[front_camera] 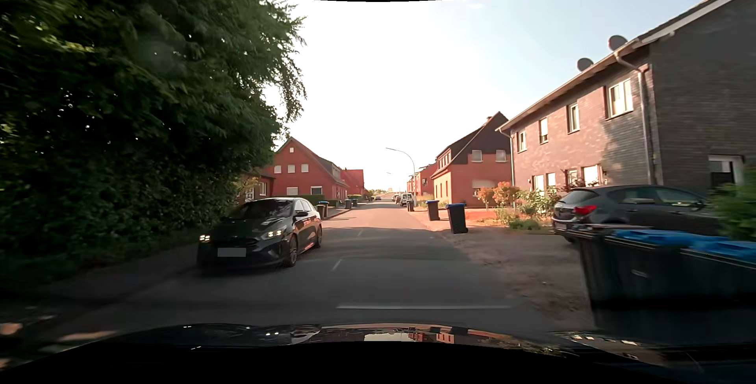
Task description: Follow the waypoints while adhering to traffic rules and regulations
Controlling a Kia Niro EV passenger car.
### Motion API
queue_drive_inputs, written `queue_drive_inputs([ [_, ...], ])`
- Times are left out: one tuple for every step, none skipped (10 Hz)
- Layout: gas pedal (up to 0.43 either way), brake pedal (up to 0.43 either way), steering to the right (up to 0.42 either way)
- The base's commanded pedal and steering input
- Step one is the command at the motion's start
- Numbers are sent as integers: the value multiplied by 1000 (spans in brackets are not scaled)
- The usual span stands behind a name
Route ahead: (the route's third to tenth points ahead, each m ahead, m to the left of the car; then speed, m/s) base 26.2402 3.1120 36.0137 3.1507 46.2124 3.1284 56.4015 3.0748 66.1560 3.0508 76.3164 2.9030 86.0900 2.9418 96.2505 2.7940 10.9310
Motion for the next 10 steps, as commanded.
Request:
queue_drive_inputs([
  [177,0,-8],
  [177,0,-8],
  [177,0,-9],
  [177,0,-9],
  [177,0,-8],
  [189,0,-8],
  [189,0,-7],
  [189,0,-5],
  [189,0,-6],
  [189,0,-6],
])
